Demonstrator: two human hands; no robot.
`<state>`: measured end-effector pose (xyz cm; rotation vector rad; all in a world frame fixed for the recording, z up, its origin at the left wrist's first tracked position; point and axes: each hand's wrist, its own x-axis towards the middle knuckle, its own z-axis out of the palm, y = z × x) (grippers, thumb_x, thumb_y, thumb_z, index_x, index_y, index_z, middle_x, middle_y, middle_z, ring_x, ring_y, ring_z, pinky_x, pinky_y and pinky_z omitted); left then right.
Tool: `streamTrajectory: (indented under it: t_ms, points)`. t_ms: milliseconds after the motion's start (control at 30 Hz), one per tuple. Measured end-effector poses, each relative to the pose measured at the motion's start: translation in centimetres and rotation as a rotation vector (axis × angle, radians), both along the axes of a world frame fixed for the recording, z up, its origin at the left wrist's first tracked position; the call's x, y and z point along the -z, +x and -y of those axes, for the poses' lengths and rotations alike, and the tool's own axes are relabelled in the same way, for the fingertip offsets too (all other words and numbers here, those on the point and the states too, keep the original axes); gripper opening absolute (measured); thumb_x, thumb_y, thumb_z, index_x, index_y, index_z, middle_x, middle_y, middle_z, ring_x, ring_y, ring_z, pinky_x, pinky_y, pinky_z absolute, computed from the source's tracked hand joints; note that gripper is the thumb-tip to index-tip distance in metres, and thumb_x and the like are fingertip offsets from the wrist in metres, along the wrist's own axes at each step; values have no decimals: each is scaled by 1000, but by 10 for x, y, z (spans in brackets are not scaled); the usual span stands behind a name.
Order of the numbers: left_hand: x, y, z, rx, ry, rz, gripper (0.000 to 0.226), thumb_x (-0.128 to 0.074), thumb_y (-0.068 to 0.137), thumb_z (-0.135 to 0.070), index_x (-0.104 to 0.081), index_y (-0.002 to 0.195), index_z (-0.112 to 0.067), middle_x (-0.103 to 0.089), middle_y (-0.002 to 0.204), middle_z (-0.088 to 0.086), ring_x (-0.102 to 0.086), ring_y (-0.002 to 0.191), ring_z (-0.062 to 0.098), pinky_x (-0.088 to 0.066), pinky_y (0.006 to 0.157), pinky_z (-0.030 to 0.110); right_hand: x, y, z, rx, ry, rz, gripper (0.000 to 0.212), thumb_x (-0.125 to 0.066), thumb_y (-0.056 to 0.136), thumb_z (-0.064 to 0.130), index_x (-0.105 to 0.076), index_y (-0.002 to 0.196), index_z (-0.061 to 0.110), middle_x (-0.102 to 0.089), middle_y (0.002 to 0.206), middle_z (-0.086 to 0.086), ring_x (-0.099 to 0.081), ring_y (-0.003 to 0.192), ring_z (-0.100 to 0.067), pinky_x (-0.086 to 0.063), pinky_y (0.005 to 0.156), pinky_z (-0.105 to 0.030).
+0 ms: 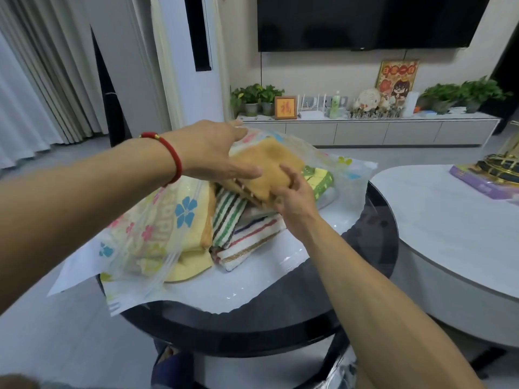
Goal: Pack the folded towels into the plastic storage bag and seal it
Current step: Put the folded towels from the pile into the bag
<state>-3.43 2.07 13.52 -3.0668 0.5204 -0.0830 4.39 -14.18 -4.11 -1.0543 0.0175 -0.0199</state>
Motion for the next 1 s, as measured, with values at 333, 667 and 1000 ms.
streamTrajectory:
  t_ms: [333,667,1000]
  points:
    - [6,-1,1,-1,23,-17,99,-50,77,-79,-23,155,-24,-14,165,-7,-30,145,27,-27,119,42,-13,-8,14,-140,299,-140,53,-58,87,6,-53,136,25,-68,113,-17,-67,85,-30,-55,75,-40]
    - [7,0,2,-6,-24,-24,98,-50,76,-79,-25,154,-26,-18,164,-7,-31,144,28,-28,118,45,-26,-7,23,-538,124,-46,61,-45,70,-3,-76,121,9,-76,101,-19,-74,80,-28,-61,67,-34]
    - [15,7,-5,-2,-30,-1,97,-50,78,-79,-20,155,-29,-13,165,-10,-24,146,29,-30,115,52,0,27,18,-29,-448,-113,62,-65,95,15,-43,151,32,-49,146,-11,-57,125,-32,-61,86,-46]
